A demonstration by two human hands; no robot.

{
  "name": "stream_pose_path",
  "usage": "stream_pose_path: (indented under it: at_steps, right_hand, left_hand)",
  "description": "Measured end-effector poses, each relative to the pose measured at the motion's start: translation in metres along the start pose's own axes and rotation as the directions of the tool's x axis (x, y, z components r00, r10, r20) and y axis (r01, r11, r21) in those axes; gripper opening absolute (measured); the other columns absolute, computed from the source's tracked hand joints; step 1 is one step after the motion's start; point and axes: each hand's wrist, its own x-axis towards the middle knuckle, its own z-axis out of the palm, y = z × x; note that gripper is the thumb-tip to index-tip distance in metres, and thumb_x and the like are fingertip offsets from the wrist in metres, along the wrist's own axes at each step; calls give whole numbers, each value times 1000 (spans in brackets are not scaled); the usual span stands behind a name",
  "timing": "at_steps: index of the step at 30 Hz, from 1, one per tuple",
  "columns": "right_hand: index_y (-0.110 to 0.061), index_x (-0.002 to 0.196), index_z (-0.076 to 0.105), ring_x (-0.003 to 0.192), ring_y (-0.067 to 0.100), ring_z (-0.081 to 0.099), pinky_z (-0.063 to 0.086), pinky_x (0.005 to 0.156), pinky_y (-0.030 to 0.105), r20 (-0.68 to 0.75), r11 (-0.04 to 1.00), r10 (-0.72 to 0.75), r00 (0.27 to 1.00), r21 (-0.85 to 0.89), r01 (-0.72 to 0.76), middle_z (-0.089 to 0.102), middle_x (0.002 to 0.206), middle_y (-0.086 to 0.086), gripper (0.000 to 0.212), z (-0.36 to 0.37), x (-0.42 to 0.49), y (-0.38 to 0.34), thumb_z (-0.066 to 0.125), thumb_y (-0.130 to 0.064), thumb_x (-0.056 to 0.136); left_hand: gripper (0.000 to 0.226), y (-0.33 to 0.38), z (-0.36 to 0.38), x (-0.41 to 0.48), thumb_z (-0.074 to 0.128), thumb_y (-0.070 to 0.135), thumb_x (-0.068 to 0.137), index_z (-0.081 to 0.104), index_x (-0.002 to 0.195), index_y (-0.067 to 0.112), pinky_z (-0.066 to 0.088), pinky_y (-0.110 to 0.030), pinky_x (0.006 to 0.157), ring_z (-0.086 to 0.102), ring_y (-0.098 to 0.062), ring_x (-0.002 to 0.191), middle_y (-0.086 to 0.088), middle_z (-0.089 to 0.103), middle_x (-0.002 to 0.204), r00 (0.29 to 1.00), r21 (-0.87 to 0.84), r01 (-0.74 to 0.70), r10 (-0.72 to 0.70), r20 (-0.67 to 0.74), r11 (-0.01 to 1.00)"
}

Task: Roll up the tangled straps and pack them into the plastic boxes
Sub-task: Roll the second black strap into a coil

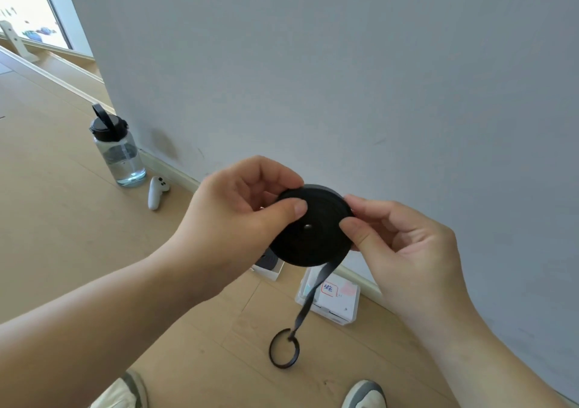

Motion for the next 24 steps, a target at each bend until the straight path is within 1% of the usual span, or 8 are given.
stream_pose_path:
  at_steps: [2, 3, 6, 10, 14, 19, 22, 24]
  right_hand:
    - [-34, 99, 79, 82, 12, 77, 61, 77, 21, 15, 1000, 2, 1000, -7, -2, 80, 91, -15, 30, 0, 0, -1, 77, -6, 88]
    - [-34, 97, 79, 83, 9, 77, 59, 77, 16, 21, 1000, -6, 1000, -27, 7, 80, 90, -16, 32, 0, 0, -2, 76, -3, 89]
    - [-32, 91, 80, 86, 0, 74, 52, 75, 6, 41, 997, -29, 999, -74, 32, 79, 87, -19, 36, -2, 0, -4, 75, 4, 87]
    - [-34, 88, 80, 82, -3, 73, 49, 71, 3, 96, 994, -17, 995, -110, 28, 78, 83, -21, 41, 1, -2, -3, 76, 6, 84]
    - [-30, 91, 81, 77, 7, 75, 55, 71, 12, 79, 999, 10, 997, -49, -6, 79, 80, -12, 30, 0, 0, 2, 82, -2, 82]
    - [-28, 92, 81, 85, 12, 72, 52, 70, 11, 114, 986, -64, 991, -149, 81, 75, 89, -14, 28, -3, 0, 3, 82, -2, 82]
    - [-25, 86, 81, 81, 12, 72, 51, 66, 9, 87, 983, -88, 992, -154, 101, 75, 85, -14, 31, -4, 2, 3, 80, 5, 82]
    - [-23, 83, 82, 79, 13, 72, 53, 65, 13, 61, 974, -142, 988, -172, 151, 75, 83, -11, 32, -4, 3, 3, 80, 9, 80]
  left_hand:
    - [24, 1, 0, 0, 79, 0, 85, 75, 98, 19, 62, -23, 76, 76, -18, 82, 1, 79, 88, 999, -57, 45, -44, 20, 997]
    - [26, 0, 1, 0, 78, 1, 87, 74, 101, 22, 61, -22, 76, 75, -15, 83, 5, 78, 89, 998, -16, 47, -46, 53, 999]
    - [28, -6, 3, -3, 78, 14, 89, 71, 105, 36, 58, -16, 77, 72, -4, 86, 21, 74, 93, 987, 256, -59, 18, 158, 965]
    - [33, -4, 7, -8, 73, 15, 92, 69, 109, 42, 50, -7, 70, 67, 1, 87, 32, 69, 93, 972, 360, -137, 54, 231, 923]
    - [29, -5, 5, -3, 74, 14, 92, 74, 99, 42, 55, -11, 71, 70, -1, 83, 22, 73, 85, 982, 340, -104, 42, 186, 935]
    - [28, -7, 6, -4, 76, 15, 91, 76, 98, 43, 63, -32, 81, 75, -9, 81, 10, 76, 86, 983, 281, -64, 11, 184, 958]
    - [27, -6, 5, -4, 78, 17, 90, 76, 97, 43, 64, -32, 78, 76, -14, 77, 9, 76, 88, 979, 253, -49, -3, 203, 966]
    - [22, -4, 5, -5, 79, 20, 89, 75, 96, 41, 64, -31, 74, 75, -15, 71, 11, 76, 89, 974, 247, -42, -15, 226, 968]
